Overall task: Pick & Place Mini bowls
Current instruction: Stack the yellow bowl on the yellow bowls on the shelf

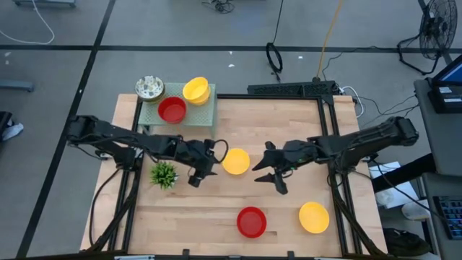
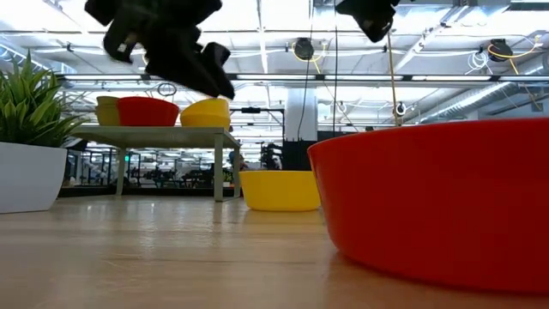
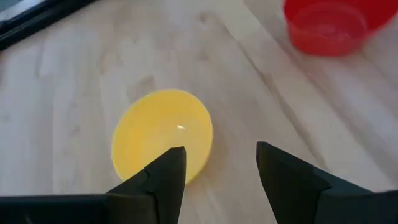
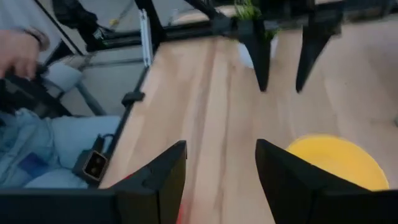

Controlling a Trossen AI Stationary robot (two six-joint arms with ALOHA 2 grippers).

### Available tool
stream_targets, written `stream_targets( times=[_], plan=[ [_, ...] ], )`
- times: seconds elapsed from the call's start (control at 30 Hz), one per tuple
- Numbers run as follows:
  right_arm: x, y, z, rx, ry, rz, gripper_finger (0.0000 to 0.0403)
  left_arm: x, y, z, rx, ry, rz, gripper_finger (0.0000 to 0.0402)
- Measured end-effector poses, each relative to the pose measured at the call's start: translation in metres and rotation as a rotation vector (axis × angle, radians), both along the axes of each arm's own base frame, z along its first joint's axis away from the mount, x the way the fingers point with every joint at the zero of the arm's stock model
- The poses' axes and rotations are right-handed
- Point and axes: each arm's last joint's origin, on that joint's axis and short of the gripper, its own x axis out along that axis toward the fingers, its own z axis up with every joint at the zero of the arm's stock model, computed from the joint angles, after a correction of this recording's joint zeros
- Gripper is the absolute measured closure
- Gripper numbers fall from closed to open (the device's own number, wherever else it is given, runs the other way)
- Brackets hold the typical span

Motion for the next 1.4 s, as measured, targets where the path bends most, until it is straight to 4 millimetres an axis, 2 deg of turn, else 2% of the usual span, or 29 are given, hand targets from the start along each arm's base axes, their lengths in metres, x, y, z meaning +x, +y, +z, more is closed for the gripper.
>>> stream_targets(
  times=[0.23,0.5,0.73,1.0,1.1,1.33,1.4],
  plan=[
    [-0.015,-0.002,-0.023,0.017,-0.032,0.000,0.0224,0.026,-0.004,-0.033,0.056,-0.035,-0.053,0.0201],
    [-0.023,-0.004,-0.044,0.035,-0.069,-0.008,0.0225,0.045,-0.006,-0.070,0.119,-0.013,-0.105,0.0202],
    [-0.024,-0.004,-0.044,0.059,-0.118,-0.015,0.0229,0.050,-0.003,-0.092,0.194,0.030,-0.016,0.0202],
    [-0.023,-0.004,-0.040,0.067,-0.155,-0.014,0.0231,0.052,0.003,-0.110,0.175,0.113,0.057,0.0205],
    [-0.023,-0.004,-0.040,0.069,-0.161,-0.014,0.0231,0.052,0.003,-0.110,0.158,0.119,0.087,0.0232],
    [-0.023,-0.004,-0.039,0.059,-0.172,-0.009,0.0232,0.053,0.003,-0.103,0.089,0.098,0.165,0.0377],
    [-0.023,-0.004,-0.039,0.059,-0.170,-0.009,0.0232,0.052,0.003,-0.094,0.040,0.075,0.200,0.0389]
  ],
)
